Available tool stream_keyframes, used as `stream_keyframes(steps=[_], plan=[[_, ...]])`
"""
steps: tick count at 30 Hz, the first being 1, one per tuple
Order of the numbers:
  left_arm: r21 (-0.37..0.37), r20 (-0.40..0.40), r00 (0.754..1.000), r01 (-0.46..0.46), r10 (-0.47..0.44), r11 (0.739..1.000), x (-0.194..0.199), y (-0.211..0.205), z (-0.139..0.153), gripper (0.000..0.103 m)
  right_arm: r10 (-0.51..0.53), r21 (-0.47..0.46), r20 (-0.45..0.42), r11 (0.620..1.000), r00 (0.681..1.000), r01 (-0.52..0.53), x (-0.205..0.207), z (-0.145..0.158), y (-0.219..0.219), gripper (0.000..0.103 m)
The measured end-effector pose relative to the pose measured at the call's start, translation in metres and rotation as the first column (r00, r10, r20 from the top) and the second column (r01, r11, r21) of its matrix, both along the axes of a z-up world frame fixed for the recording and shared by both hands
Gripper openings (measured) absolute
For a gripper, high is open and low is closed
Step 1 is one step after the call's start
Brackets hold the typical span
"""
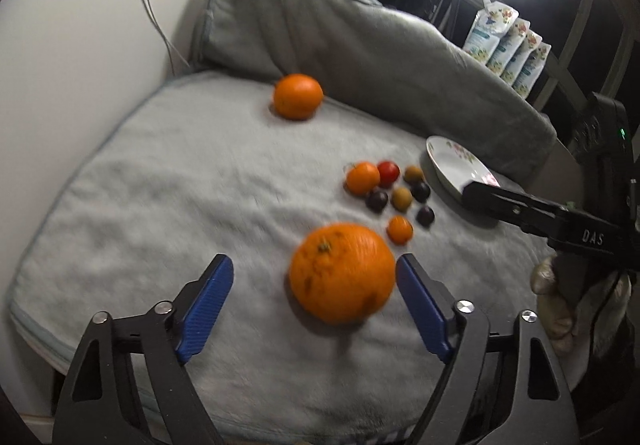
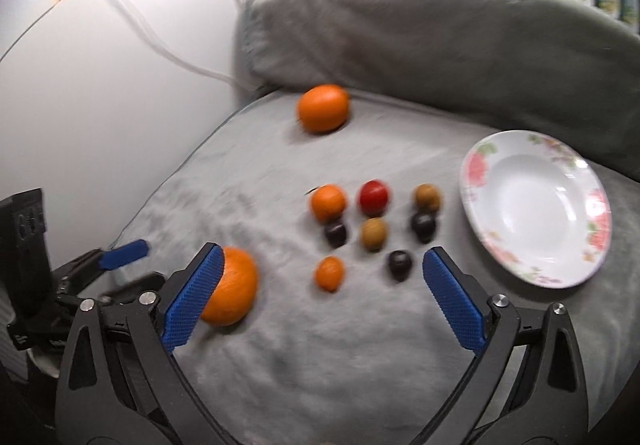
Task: Organize fruits
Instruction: 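Move both tools toward the first large orange, then close both tools on the large orange from opposite sides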
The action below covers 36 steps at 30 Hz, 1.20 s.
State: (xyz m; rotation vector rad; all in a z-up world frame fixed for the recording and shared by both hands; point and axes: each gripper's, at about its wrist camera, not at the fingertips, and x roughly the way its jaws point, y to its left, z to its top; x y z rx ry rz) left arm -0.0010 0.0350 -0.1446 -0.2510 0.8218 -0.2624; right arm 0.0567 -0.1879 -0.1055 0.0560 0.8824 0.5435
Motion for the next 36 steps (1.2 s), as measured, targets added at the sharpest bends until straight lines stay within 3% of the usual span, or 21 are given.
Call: stream_keyframes(steps=[8, 17, 36], plan=[[-0.012, -0.046, 0.998, 0.031, -0.032, 0.999, -0.002, -0.009, -0.014, 0.077, 0.118, 0.052, -0.118, 0.992, 0.986, -0.113, 0.006, -0.021, 0.033, 0.096], [-0.019, -0.071, 0.996, 0.045, -0.046, 0.999, 0.001, -0.009, -0.025, 0.076, 0.169, 0.077, -0.194, 0.985, 0.966, -0.157, 0.011, -0.037, 0.054, 0.089], [-0.121, -0.123, 0.988, 0.075, -0.09, 0.99, 0.01, -0.01, -0.043, 0.071, 0.248, 0.105, -0.28, 0.968, 0.927, -0.227, 0.012, -0.062, 0.079, 0.077]])
